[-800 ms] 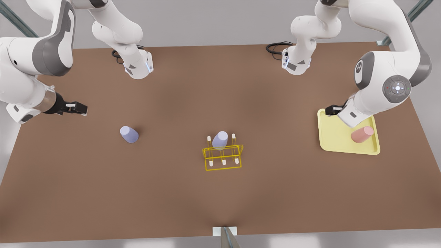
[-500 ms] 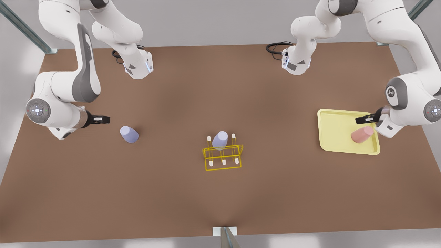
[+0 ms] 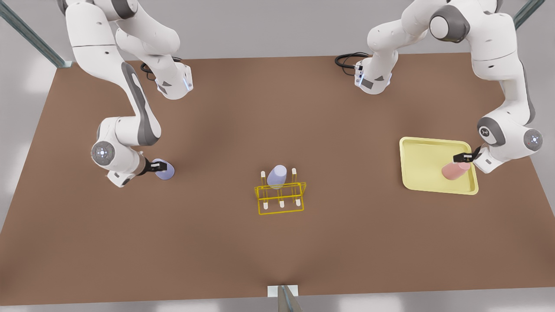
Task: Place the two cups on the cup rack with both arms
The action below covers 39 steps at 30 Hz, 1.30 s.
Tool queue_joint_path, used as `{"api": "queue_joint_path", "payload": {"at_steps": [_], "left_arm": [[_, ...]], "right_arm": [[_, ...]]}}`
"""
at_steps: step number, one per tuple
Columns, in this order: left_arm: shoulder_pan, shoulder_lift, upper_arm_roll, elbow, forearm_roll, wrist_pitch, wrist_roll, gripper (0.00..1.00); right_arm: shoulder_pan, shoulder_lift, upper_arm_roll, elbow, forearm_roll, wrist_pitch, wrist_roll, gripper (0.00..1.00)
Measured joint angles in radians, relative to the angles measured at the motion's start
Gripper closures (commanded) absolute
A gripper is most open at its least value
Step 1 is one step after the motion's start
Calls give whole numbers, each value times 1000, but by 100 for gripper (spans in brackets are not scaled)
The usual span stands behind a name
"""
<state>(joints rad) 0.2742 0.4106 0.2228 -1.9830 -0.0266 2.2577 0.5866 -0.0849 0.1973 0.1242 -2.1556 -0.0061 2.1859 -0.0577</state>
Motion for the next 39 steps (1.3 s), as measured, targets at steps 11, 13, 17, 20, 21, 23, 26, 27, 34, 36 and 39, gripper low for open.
{"api": "queue_joint_path", "payload": {"at_steps": [11,13,17,20,21,23,26,27,34,36,39], "left_arm": [[17,54,-7,-44,-3,122,178,0],[16,60,-7,-44,-4,129,199,0],[11,68,-8,-43,-6,138,236,0],[13,68,-11,-41,-7,143,259,0],[13,68,-14,-41,-7,147,265,0],[13,67,-24,-41,-13,156,278,0],[11,69,-29,-40,-22,169,294,0],[11,70,-29,-40,-24,174,299,0],[5,72,-30,-30,-27,192,322,17],[3,71,-30,-29,-27,193,323,17],[4,63,-30,-22,-26,164,316,16]], "right_arm": [[-8,-48,-3,-160,-19,207,-139,0],[-9,-59,-5,-189,-16,244,-139,0],[-10,-63,-8,-210,2,290,-120,0],[-9,-57,-9,-215,31,310,-100,0],[-9,-55,-9,-218,36,314,-94,0],[-9,-52,-9,-232,43,321,-82,0],[-7,-37,-10,-246,49,329,-67,0],[-7,-33,-10,-257,50,337,-62,0],[-8,-3,-12,-318,53,417,-37,0],[-8,21,-12,-321,53,446,-31,0],[-8,30,-12,-333,54,488,-22,0]]}}
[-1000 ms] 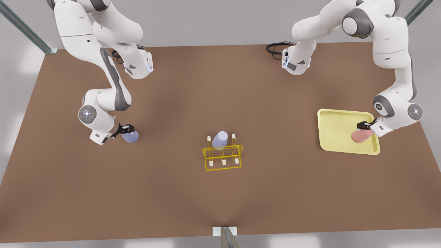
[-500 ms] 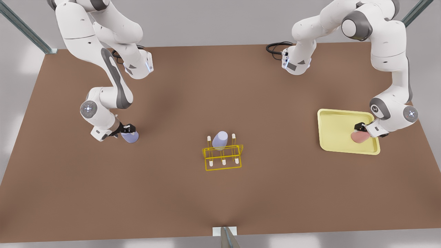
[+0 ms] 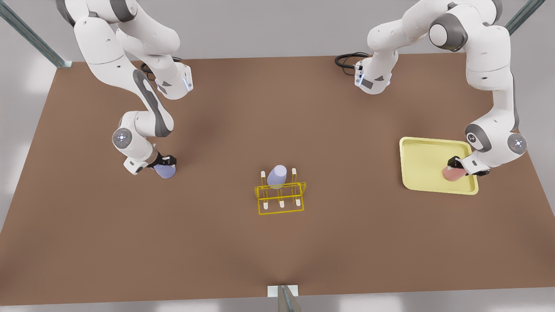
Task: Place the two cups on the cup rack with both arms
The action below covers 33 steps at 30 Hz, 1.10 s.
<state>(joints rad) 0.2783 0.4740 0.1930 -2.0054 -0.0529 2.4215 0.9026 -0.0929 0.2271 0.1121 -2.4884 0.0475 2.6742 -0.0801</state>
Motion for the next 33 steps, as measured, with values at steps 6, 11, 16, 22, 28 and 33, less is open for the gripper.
{"api": "queue_joint_path", "payload": {"at_steps": [6,11,16,22,28,33], "left_arm": [[-36,-70,1,12,4,-125,-48,16],[-163,-107,-83,137,8,-247,-155,16],[-355,-33,-149,330,9,-347,-348,16],[-408,217,-321,750,-43,-489,-666,16],[-431,301,-451,891,-60,-501,-971,16],[-486,330,-470,923,-63,-426,-1207,16]], "right_arm": [[-1,-2,1,-11,-2,42,14,0],[-4,-17,1,-34,-1,52,19,0],[-4,-22,2,-45,-1,55,23,0],[-6,-31,3,-59,-1,57,26,0],[-5,-42,3,-70,1,52,26,17],[-4,-40,3,-60,3,44,22,22]]}}
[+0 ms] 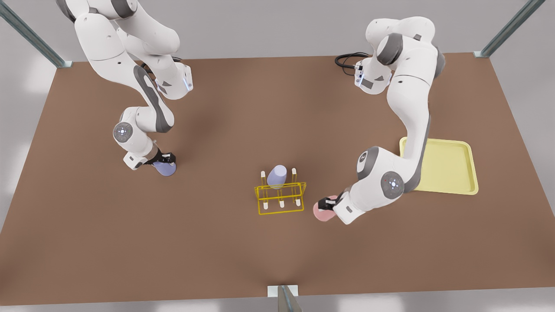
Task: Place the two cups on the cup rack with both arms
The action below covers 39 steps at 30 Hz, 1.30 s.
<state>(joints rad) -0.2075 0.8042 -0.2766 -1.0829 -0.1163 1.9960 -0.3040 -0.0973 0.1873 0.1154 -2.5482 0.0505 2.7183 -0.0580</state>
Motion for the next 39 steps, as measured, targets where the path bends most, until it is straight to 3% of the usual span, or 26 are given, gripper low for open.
{"api": "queue_joint_path", "payload": {"at_steps": [13,14,15,20,23,28,30,31,33,39], "left_arm": [[-72,59,-28,27,-38,42,-406,16],[-77,65,-27,27,-37,46,-427,13],[-80,68,-26,27,-38,51,-446,0],[-80,70,-25,27,-37,62,-527,0],[19,-6,-17,77,-7,-15,-564,0],[281,-242,-8,105,155,-386,-485,0],[249,-513,112,-224,182,-444,-417,0],[209,-576,163,-316,187,-468,-385,0],[185,-614,203,-385,173,-507,-327,0],[185,-627,208,-405,122,-604,-180,0]], "right_arm": [[8,1,7,108,-2,-70,-10,22],[14,4,8,129,-3,-79,-11,22],[24,7,9,153,-2,-89,-11,22],[102,51,14,272,75,-123,-17,22],[116,90,56,369,175,-145,-20,22],[161,191,95,567,353,-187,-23,23],[186,243,96,655,414,-202,-23,23],[192,269,96,696,434,-210,-24,23],[201,321,96,790,470,-230,-24,23],[233,456,96,1032,567,-305,-25,23]]}}
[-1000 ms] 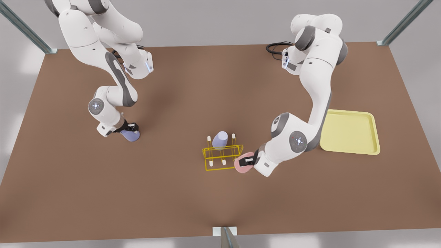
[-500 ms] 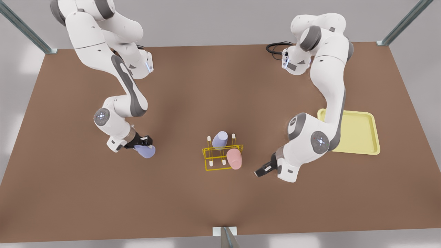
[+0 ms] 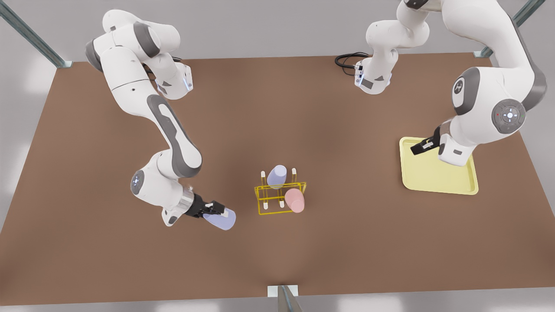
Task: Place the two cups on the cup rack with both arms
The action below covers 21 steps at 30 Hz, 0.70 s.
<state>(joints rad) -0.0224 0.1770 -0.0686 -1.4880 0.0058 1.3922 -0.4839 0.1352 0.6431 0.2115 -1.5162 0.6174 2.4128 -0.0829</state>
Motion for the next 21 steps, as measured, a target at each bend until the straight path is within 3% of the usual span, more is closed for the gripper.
{"api": "queue_joint_path", "payload": {"at_steps": [9,21], "left_arm": [[0,14,0,-1,-10,-49,154,0],[1,14,0,-3,-11,-63,269,0]], "right_arm": [[26,160,0,277,112,-135,-1,24],[64,201,21,303,156,-216,-6,25]]}}
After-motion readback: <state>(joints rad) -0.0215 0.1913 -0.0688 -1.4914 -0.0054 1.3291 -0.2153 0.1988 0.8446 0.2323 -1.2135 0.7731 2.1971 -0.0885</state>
